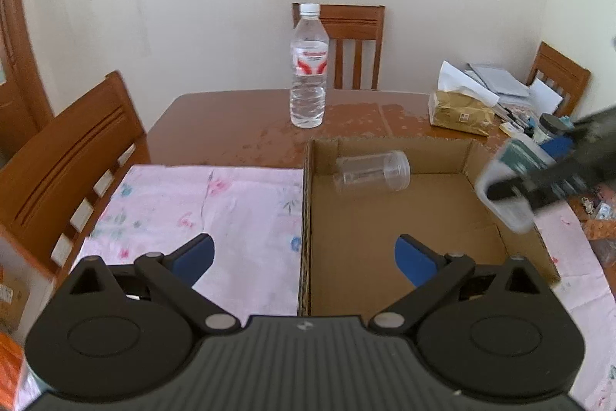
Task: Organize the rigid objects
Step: 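Lower jar into cardboard box with left tool while right tool releases MEDICAL tub inside, then grasp capsule bottle with silver cap using right tool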
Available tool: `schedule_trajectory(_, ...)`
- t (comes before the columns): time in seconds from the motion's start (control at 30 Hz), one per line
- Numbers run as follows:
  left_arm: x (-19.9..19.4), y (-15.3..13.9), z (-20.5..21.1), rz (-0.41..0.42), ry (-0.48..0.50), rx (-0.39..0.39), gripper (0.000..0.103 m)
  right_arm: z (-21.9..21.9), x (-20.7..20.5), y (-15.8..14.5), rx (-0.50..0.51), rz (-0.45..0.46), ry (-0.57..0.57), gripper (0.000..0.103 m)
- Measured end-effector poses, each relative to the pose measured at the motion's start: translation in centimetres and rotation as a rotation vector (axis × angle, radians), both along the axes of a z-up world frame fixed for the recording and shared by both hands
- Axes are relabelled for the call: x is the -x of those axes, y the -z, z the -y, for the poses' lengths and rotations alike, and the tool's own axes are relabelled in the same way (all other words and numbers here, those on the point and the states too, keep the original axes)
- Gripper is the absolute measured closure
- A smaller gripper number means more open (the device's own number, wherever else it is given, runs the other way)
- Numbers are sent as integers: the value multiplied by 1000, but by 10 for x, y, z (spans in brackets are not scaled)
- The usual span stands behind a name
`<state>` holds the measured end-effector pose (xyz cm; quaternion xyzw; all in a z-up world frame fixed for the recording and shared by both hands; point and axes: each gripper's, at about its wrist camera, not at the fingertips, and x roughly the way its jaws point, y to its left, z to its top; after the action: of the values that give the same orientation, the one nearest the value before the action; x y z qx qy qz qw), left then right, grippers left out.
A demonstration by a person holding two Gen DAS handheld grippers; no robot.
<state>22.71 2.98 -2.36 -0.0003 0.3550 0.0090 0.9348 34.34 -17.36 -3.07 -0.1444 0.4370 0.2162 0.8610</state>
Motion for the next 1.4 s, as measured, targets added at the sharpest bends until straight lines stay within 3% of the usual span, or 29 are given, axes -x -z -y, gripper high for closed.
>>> schedule_trajectory(0.17,22,5,-3,-17,-16,14,3,-5,-32,7,-15,-7,32,14)
schedule_trajectory(0.27,33,9,-6,-25,-32,-7,3,-9,-45,11,-19,11,51,0)
schedule_trajectory(0.47,48,14,-12,-39,-54,-26,3,-12,-41,8,-14,41,78,0)
schedule_trajectory(0.87,63,15,-11,-51,-48,-18,3,-1,21,3,-6,69,83,0)
schedule_trajectory(1.2,80,28,-9,-103,-63,-16,3,19,89,18,-48,30,115,0)
schedule_trajectory(1.4,77,50,-29,-148,40,-4,3,9,143,30,-37,15,181,0)
